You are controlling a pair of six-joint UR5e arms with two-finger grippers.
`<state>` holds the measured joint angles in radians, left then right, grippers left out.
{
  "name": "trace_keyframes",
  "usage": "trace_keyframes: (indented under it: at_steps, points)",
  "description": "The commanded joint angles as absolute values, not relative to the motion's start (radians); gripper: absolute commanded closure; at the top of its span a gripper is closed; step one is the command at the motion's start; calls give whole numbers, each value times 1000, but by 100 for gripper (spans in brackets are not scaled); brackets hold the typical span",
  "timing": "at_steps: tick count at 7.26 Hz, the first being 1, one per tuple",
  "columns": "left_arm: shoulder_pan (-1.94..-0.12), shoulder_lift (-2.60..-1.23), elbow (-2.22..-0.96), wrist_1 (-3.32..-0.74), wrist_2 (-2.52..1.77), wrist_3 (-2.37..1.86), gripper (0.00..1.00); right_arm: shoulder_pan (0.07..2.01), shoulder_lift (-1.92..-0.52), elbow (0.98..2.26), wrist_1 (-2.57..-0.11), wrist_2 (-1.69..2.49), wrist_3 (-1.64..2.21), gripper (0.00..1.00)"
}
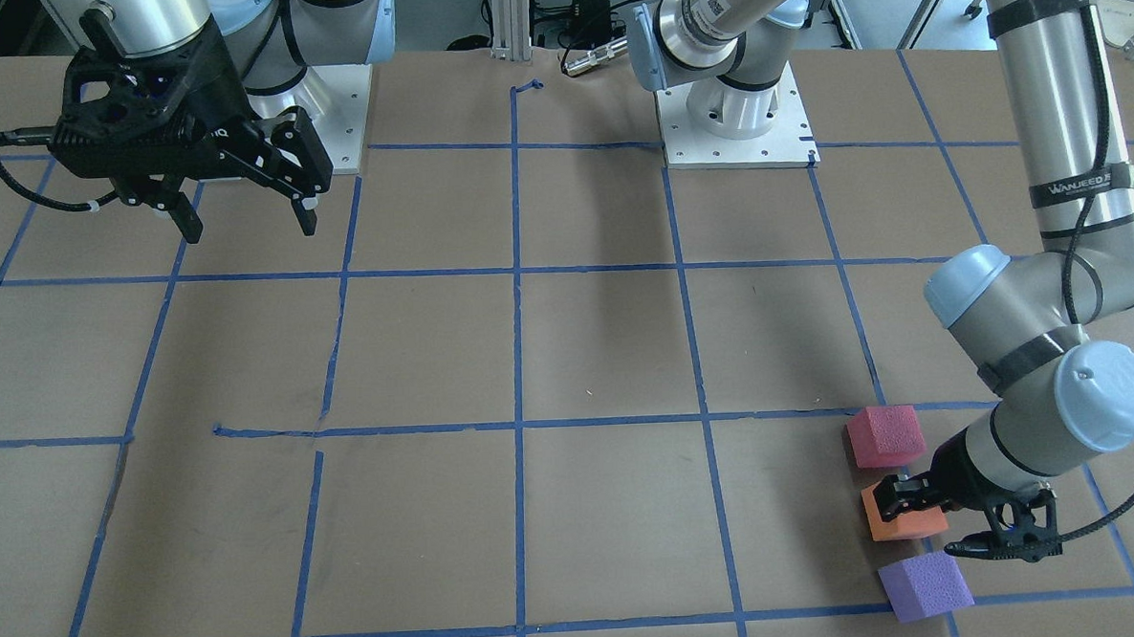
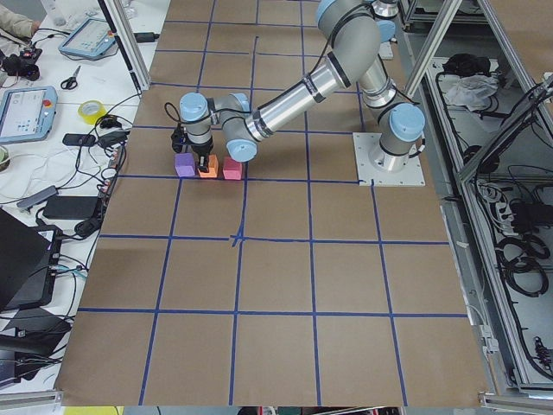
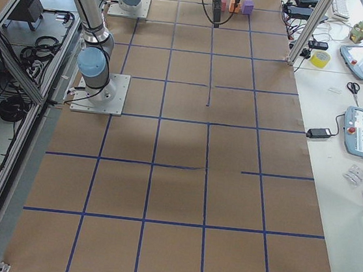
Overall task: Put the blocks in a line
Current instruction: 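Lower the orange cube between the cubes and open the left gripper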
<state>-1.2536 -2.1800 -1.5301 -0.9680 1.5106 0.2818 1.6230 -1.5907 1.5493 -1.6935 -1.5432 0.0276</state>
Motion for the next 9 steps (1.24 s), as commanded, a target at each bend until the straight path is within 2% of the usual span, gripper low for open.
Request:
trace_keyframes:
  at_steps: [1,2,4,5,9]
  points:
    - [-1253,-2181,-1532,-951,1514,293,54,1623,-1591,1549,-1694,-1545,28,0]
    - [-1253,-2181,-1531,-936,1517,296,31,1623,-1592,1549,-1694,-1545,28,0]
    - [-1253,-2178,-1529,-937,1516,282,6,1624,-1594,1551,-1694,-1543,29,0]
    - [-1255,-2151,-1523,-959,1519,284,0,1623,-1592,1551,-1694,-1543,29,0]
    - [-1438,-1901,-1451,-1346,1601,182,0,1624,-1592,1552,-1694,-1543,29,0]
